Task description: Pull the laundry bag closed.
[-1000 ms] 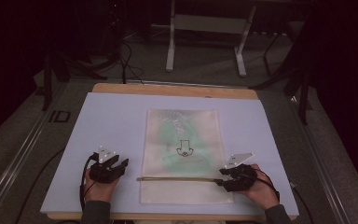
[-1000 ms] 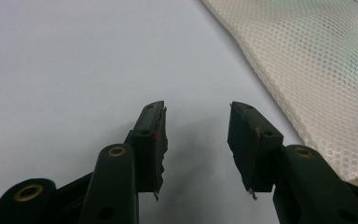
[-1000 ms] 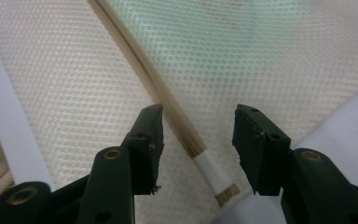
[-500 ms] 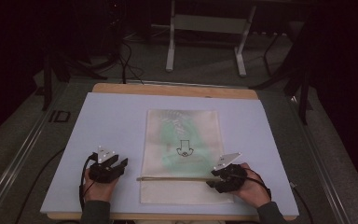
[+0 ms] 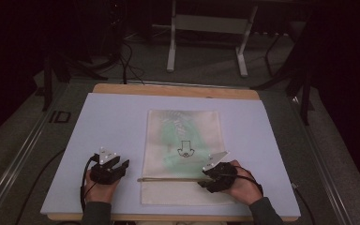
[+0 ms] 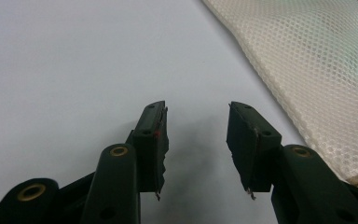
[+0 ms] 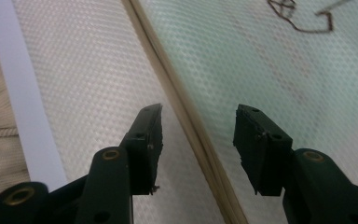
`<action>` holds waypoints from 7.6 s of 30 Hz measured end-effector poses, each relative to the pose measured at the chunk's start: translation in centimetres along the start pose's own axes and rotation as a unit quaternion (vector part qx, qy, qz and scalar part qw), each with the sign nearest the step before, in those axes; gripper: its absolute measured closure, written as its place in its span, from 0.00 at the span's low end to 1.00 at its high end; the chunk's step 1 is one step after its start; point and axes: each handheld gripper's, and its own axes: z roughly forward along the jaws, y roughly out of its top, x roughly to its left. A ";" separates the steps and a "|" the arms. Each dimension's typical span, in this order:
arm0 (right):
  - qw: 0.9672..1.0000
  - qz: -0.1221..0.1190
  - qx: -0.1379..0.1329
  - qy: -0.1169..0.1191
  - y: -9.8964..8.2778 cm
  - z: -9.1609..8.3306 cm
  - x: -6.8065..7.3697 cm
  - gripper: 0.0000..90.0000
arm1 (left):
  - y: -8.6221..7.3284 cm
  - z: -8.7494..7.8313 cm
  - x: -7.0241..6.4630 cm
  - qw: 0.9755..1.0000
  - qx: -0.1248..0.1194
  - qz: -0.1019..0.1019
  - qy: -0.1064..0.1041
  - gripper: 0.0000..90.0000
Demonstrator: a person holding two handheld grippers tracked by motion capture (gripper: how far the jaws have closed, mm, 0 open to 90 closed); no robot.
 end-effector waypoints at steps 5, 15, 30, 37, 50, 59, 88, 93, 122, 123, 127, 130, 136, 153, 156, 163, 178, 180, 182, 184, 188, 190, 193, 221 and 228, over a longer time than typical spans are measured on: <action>1.000 -0.010 0.001 0.005 0.8 0.5 0.4 0.58 | 0.0 0.0 0.0 1.000 0.000 0.002 0.002 0.63; 0.999 -0.034 0.001 0.019 2.3 2.3 1.7 0.59 | 0.0 -0.1 -0.2 1.000 -0.001 0.004 0.003 0.63; 0.998 -0.058 0.001 0.032 4.3 3.2 2.4 0.60 | 0.0 -0.1 -0.3 1.000 -0.002 0.005 0.002 0.62; 0.997 -0.066 0.003 0.039 5.2 3.9 2.7 0.60 | 0.0 0.0 -0.3 1.000 0.001 0.007 0.002 0.62; 0.996 -0.076 0.001 0.049 6.5 4.9 2.9 0.60 | 0.0 -0.1 -0.3 1.000 0.001 0.006 0.005 0.61; 0.995 -0.082 0.001 0.060 7.5 5.5 3.0 0.59 | 0.0 0.0 -0.3 1.000 0.002 0.008 0.003 0.61; 0.992 -0.103 0.002 0.074 10.1 7.5 4.0 0.68 | 0.1 0.0 -0.2 1.000 0.002 0.007 0.002 0.61; 0.991 -0.109 0.001 0.076 10.7 7.9 4.3 0.68 | 0.1 0.0 -0.2 1.000 0.002 0.007 0.002 0.61; 0.988 -0.130 0.000 0.089 14.3 10.1 5.9 0.75 | 0.1 0.0 -0.1 1.000 0.003 0.005 0.000 0.61; 0.987 -0.130 0.002 0.090 14.4 10.1 6.0 0.76 | 0.1 0.0 -0.1 1.000 0.003 0.005 0.000 0.61; 0.987 -0.133 0.007 0.095 14.9 10.4 6.2 0.79 | 0.1 0.0 -0.1 1.000 0.003 0.004 0.000 0.61; 0.986 -0.137 0.012 0.094 15.2 10.6 6.4 0.79 | 0.1 -0.1 0.0 1.000 0.002 0.002 0.001 0.61; 0.986 -0.140 0.015 0.095 15.8 10.9 6.5 0.79 | 0.1 -0.2 0.3 1.000 0.000 -0.004 0.002 0.61; 0.985 -0.142 0.039 0.088 16.6 12.1 6.7 0.90 | 0.1 -0.2 0.3 1.000 -0.001 -0.005 0.002 0.60; 0.986 -0.138 0.027 0.093 16.6 11.7 6.8 0.90 | 0.1 -0.2 0.4 1.000 0.000 -0.006 0.002 0.60; 0.986 -0.144 0.003 0.086 16.2 10.2 6.6 0.90 | 0.1 -0.2 0.3 1.000 -0.001 -0.003 0.000 0.61; 0.988 -0.123 0.009 0.094 13.6 9.3 5.5 0.90 | 0.1 -0.2 -0.2 1.000 -0.002 0.001 -0.030 0.67; 0.988 -0.121 0.009 0.097 13.5 9.5 5.4 0.89 | 0.1 -0.2 -0.3 0.999 -0.002 0.003 -0.033 0.68; 0.988 -0.120 0.012 0.099 13.4 9.7 5.2 0.89 | 0.2 -0.2 -0.5 0.999 -0.002 0.005 -0.036 0.69; 0.988 -0.117 0.014 0.100 13.3 9.9 5.2 0.89 | 0.2 -0.2 -0.5 0.999 -0.002 0.005 -0.038 0.69; 0.988 -0.107 0.011 0.108 13.1 10.2 5.0 0.90 | 0.3 -0.3 -1.1 0.999 -0.002 0.014 -0.050 0.73; 0.988 -0.109 0.010 0.108 13.1 10.2 5.0 0.91 | 0.3 -0.2 -1.2 0.998 -0.001 0.016 -0.055 0.76; 0.988 -0.110 0.010 0.108 13.0 10.2 5.0 0.91 | 0.3 -0.1 -1.5 0.998 0.002 0.022 -0.060 0.81; 0.989 -0.110 -0.001 0.102 12.5 10.3 5.1 0.91 | 0.4 0.8 -4.3 0.991 0.026 0.053 -0.120 0.99; 0.988 -0.114 -0.002 0.101 12.5 10.3 5.1 0.91 | 0.3 1.2 -4.8 0.990 0.040 0.056 -0.126 0.99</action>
